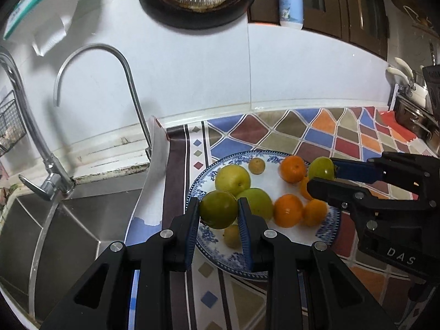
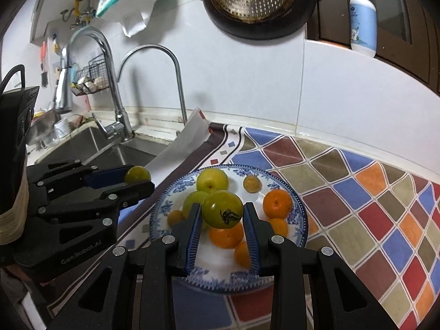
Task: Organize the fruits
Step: 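Carry both small fruits onto the plate and open both grippers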
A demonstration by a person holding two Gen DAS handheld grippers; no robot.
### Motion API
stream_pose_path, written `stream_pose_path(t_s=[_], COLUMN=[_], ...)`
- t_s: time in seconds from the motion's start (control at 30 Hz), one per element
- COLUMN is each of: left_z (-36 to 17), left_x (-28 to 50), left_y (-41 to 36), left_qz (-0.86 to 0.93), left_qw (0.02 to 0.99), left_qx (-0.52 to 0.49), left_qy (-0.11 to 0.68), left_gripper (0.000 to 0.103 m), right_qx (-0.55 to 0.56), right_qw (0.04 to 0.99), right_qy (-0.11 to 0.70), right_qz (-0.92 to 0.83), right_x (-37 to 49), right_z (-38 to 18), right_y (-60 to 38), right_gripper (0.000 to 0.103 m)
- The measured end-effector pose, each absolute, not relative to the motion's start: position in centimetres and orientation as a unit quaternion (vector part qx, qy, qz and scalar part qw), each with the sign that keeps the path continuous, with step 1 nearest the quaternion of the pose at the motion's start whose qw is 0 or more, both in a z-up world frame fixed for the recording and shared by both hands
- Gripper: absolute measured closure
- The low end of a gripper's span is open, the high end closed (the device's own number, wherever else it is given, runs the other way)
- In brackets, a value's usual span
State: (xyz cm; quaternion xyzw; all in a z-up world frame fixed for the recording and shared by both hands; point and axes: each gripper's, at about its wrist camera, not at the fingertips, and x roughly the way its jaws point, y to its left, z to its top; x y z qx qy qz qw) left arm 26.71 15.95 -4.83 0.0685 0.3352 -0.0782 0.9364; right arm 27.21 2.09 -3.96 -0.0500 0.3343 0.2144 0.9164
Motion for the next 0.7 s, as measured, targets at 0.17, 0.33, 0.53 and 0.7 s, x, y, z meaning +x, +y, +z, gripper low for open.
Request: stream_pose_path(t_s=[0.17,0.33,0.53,0.7], left_z=[-6.5,-7.7,-8.5,-8.1], left_x=[29.0,30.5,31.6,31.7], left_y=[16.4,16.4,16.3,16.6], left_qz=[-0.086,-0.093,-0.108,-0.101], left_qw=[0.931,0.926,0.921,0.924], left_qx=[0.063,0.058,0.059,0.055], left_qy=[0.350,0.360,0.370,0.365], left_gripper=[0.075,0.075,0.071,0.057], right_qx=[-0.055,-0.053,-0.053,-0.056], right_qw=[0.913,0.911,0.910,0.912], right_qy=[0.348,0.359,0.366,0.367], right_qz=[0.204,0.195,0.188,0.176], right_x=[29.4,31.2,32.4,32.5], right_z=[-5.3,-6.5,-7.2,-7.3], right_y=[2.3,2.4,2.5,2.4], right_gripper=[0.072,0.072,0.072,0.065])
